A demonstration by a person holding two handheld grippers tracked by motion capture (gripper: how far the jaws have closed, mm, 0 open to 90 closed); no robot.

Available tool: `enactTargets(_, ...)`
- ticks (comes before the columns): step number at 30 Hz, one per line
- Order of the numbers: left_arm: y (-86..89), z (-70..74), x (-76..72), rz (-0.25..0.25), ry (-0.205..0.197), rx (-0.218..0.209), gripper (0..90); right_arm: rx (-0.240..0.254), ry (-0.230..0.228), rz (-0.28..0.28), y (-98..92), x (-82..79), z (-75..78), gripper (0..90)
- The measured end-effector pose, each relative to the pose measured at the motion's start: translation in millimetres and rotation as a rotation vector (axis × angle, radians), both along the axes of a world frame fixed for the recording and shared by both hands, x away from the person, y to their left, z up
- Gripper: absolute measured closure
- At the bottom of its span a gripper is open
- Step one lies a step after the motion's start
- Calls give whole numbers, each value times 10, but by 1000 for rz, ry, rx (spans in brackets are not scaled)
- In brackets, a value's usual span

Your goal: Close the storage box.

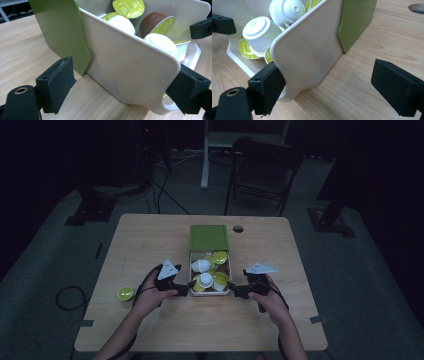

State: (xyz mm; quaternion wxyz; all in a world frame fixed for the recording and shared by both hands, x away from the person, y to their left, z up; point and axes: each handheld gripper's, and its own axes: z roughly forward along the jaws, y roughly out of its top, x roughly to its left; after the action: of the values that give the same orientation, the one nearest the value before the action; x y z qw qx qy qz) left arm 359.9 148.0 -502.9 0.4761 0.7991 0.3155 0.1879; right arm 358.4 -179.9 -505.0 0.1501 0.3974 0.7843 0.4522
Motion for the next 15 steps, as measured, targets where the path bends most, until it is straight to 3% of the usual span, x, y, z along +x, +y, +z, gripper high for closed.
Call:
enactTargets(6, 5, 5, 43, 8, 0, 3, 146, 9, 15, -7, 14, 27, -6, 124)
enactTargets(15, 11, 7, 94, 25, -1, 6, 146, -18, 4, -2, 44, 90, 2, 120)
